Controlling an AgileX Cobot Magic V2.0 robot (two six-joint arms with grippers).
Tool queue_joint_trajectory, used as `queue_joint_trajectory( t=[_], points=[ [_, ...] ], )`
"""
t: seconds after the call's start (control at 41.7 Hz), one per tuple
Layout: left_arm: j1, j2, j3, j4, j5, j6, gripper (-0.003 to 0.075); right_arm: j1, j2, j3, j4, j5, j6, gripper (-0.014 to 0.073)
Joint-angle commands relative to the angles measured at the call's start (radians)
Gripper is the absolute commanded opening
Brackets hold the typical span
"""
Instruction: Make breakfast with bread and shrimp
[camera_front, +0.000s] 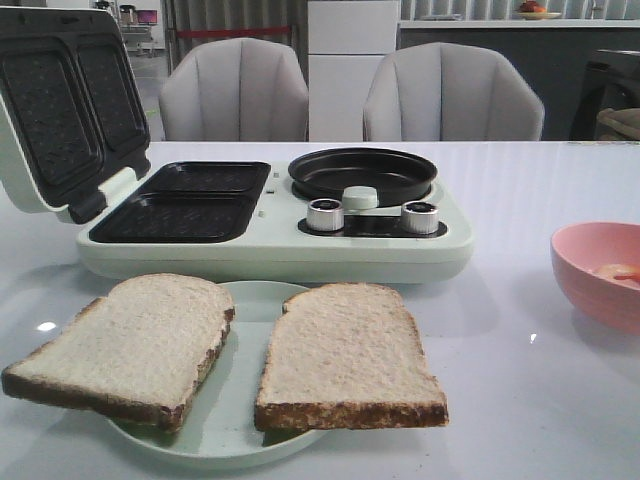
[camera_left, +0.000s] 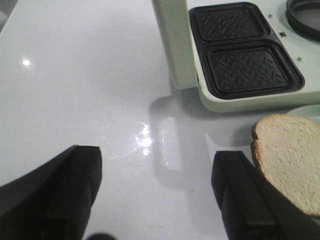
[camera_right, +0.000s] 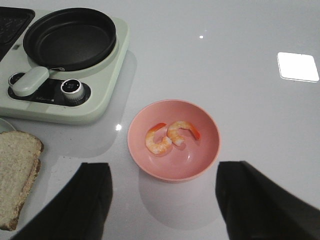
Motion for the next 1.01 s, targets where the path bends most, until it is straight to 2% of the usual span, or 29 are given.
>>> queue_joint_trajectory(
  t=[0.0,0.12,0.312,0.432,0.552,0.624,0.744,0.84,0.984],
  points=[
    [-0.081,0.038,-0.028,0.0,-0.097,0.068,0.0539,0.001,0.008,-0.035,-0.003,-0.082,-0.002,0.0562],
    [-0.237,0.07,-0.008,0.065,-0.097,0.1,0.0539,0.001,0.008,-0.035,-0.003,-0.082,-0.002,0.0562],
    [-0.544,0.098,0.079,0.31,-0.091,0.08,0.0528,0.001,0.008,-0.035,-0.003,-0.082,-0.002,0.0562],
    [-0.711,0.105,0.13,0.575,-0.047,-0.079,0.0482,0.001,0.008,-0.035,-0.003,-0.083,-0.002,0.0562],
    [-0.846,0.154,0.156,0.859,0.06,-0.286,0.0477,0.001,0.008,-0.035,-0.003,-0.083,-0.002,0.0562],
    [-0.903,0.204,0.161,0.979,0.107,-0.394,0.0478,0.001,0.008,-0.035,-0.003,-0.083,-0.002,0.0562],
    [-0.961,0.306,0.165,1.091,0.114,-0.446,0.0478,0.001,0.008,-0.035,-0.003,-0.083,-0.002,0.0562],
    [-0.969,0.405,0.165,1.156,0.114,-0.473,0.0478,0.001,0.008,-0.035,-0.003,-0.083,-0.002,0.0562],
    [-0.969,0.542,0.161,1.297,0.114,-0.626,0.0477,0.001,0.008,-0.035,-0.003,-0.083,-0.002,0.0562]
  ],
)
